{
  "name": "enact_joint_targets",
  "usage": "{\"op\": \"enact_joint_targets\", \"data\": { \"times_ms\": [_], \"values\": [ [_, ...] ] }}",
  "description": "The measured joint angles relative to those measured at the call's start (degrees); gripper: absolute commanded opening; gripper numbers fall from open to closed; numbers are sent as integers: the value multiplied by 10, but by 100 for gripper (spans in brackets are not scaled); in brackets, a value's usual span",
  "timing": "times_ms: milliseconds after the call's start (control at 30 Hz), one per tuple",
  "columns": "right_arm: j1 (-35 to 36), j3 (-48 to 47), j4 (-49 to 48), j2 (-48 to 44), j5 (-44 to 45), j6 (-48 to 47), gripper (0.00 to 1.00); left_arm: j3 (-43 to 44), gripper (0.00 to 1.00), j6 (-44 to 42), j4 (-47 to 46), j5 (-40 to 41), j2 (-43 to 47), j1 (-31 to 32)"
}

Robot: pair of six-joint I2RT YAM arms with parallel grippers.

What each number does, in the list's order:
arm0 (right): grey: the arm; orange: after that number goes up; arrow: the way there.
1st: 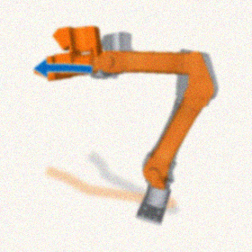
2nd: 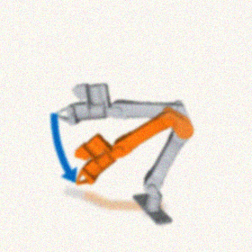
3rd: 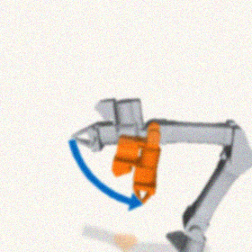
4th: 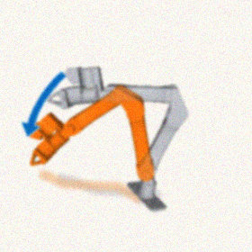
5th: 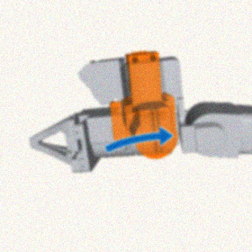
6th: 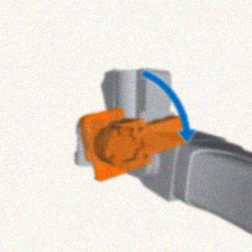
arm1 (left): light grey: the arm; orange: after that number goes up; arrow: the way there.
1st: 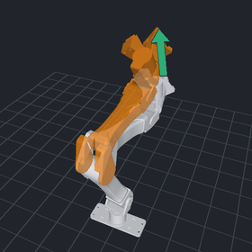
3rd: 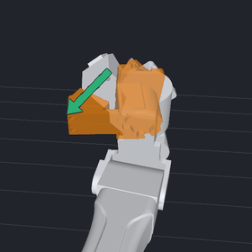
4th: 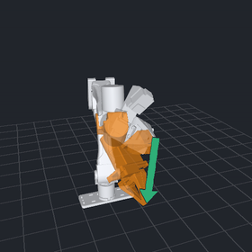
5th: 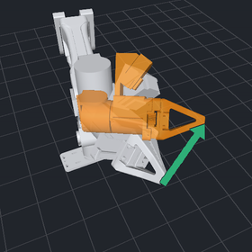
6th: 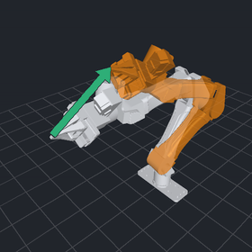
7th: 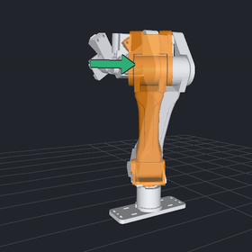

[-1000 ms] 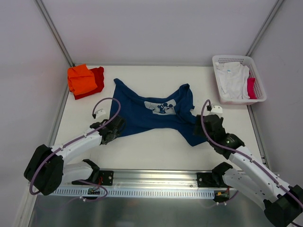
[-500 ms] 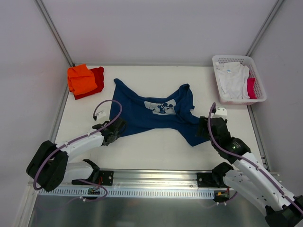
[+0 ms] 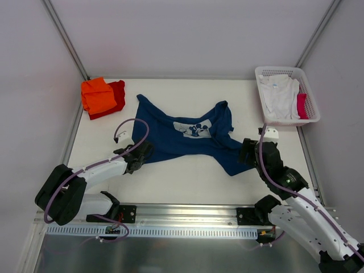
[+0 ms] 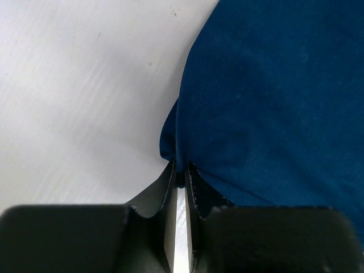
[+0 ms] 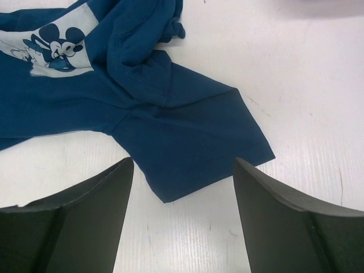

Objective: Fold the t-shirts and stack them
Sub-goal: Flatten out the tshirt

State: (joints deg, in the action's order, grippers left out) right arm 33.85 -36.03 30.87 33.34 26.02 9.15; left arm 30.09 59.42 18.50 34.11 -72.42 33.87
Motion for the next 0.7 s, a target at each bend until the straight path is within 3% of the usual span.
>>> {"op": "enact_joint_targets", "data": {
  "times_ms": [67,300,700],
  "values": [
    [0,0,1,4,4,0,74,0,0,0,-3,1,-1,3],
    [-11,34,2,42,38,18,77,-2,0,-1,-8,5,-2,3],
    [-102,75,-20,93,23,57,73,-8,0,-1,-21,9,-1,3]
  ]
}}
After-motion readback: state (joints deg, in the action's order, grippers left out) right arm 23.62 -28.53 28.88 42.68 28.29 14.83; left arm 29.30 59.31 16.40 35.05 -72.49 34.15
